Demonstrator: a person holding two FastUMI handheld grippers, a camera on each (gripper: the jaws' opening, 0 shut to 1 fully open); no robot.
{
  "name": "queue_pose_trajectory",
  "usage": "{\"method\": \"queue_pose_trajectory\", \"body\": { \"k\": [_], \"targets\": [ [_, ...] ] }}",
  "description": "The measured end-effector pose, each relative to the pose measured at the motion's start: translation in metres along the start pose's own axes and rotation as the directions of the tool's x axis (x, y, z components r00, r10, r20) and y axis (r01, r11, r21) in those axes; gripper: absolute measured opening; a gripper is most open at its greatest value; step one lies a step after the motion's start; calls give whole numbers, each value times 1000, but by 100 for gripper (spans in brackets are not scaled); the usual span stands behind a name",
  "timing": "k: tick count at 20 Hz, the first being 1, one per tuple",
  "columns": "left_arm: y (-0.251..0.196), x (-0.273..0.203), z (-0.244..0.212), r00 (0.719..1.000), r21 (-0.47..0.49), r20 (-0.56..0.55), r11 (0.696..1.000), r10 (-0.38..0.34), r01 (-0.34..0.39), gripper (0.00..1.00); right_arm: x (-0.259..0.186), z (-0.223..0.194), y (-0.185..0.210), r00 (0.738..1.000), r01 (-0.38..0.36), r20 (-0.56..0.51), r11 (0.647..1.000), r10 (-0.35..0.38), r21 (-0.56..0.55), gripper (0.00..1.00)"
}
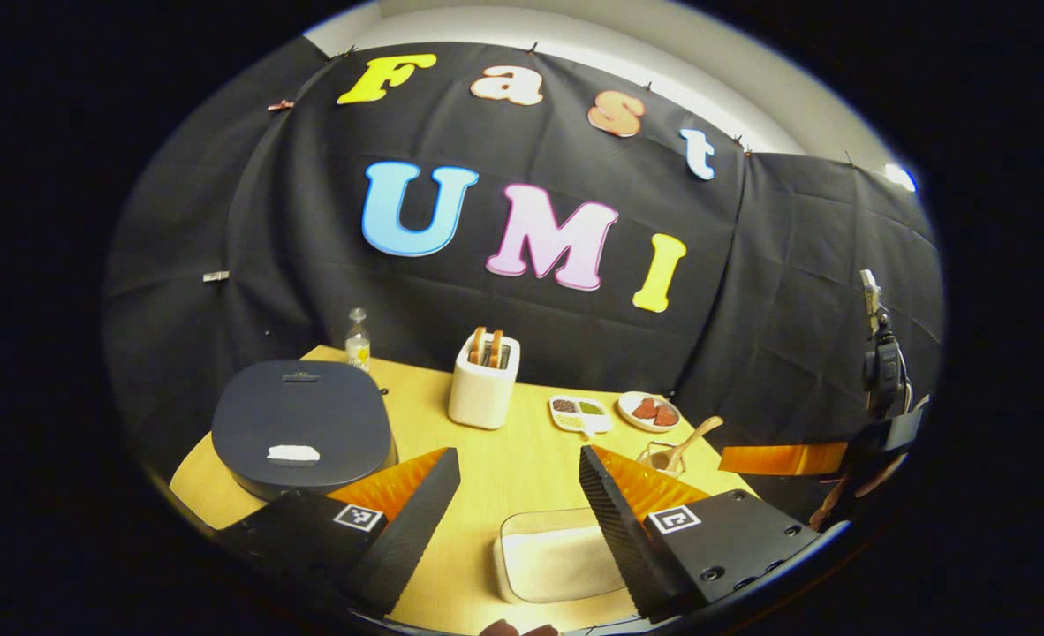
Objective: Close the left gripper, press the button to open the rice cooker; take a wooden spoon from the chopstick holder with the right hand, scoop a spoonful of rice and pour it into the rice cooker, then put the wooden spoon back into the chopstick holder.
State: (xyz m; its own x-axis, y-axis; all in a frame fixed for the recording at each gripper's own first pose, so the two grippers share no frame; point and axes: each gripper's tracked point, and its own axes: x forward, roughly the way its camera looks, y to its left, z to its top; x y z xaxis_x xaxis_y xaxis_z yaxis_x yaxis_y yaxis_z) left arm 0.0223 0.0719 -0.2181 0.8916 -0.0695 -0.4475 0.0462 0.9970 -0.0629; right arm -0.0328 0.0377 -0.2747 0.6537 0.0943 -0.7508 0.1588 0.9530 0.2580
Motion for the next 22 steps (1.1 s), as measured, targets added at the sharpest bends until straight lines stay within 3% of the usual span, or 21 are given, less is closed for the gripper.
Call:
{"method": "queue_pose_trajectory", "body": {
  "k": [3, 4, 5, 8, 9, 10, 14, 15, 16, 22],
  "targets": [
    [-17, -12, 20, 997, 32, 77, 999, -19, 17, 93, -7, 26, -3, 993, 51, 115, 991, -37, -120, 72],
    [-21, -15, 24, 995, 50, 97, 999, -21, 16, 93, -8, 35, -4, 987, 73, 155, 985, -49, -156, 65],
    [-24, -18, 28, 993, 70, 118, 998, -19, 11, 93, -11, 46, -8, 974, 119, 213, 974, -77, -192, 78],
    [-38, -27, 40, 984, 127, 175, 992, -44, 22, 93, -18, 64, -4, 943, 177, 318, 954, -95, -241, 82],
    [-42, -30, 45, 979, 139, 196, 990, -54, 27, 93, -18, 67, -4, 936, 187, 339, 951, -96, -248, 97],
    [-46, -32, 49, 975, 151, 216, 988, -59, 26, 93, -19, 70, -2, 932, 187, 351, 950, -91, -250, 100],
    [-45, -37, 56, 964, 164, 262, 987, -42, -2, 94, -23, 74, -6, 924, 202, 370, 947, -99, -251, 99],
    [-44, -37, 56, 963, 167, 267, 986, -35, -10, 89, -24, 75, -5, 922, 201, 376, 947, -97, -251, 99],
    [-44, -37, 57, 962, 169, 269, 986, -34, -12, 94, -28, 76, -2, 919, 198, 384, 947, -90, -252, 98],
    [-48, -38, 57, 963, 193, 266, 981, -37, -15, 95, -41, 83, 8, 903, 188, 425, 943, -57, -274, 98]
  ]
}}
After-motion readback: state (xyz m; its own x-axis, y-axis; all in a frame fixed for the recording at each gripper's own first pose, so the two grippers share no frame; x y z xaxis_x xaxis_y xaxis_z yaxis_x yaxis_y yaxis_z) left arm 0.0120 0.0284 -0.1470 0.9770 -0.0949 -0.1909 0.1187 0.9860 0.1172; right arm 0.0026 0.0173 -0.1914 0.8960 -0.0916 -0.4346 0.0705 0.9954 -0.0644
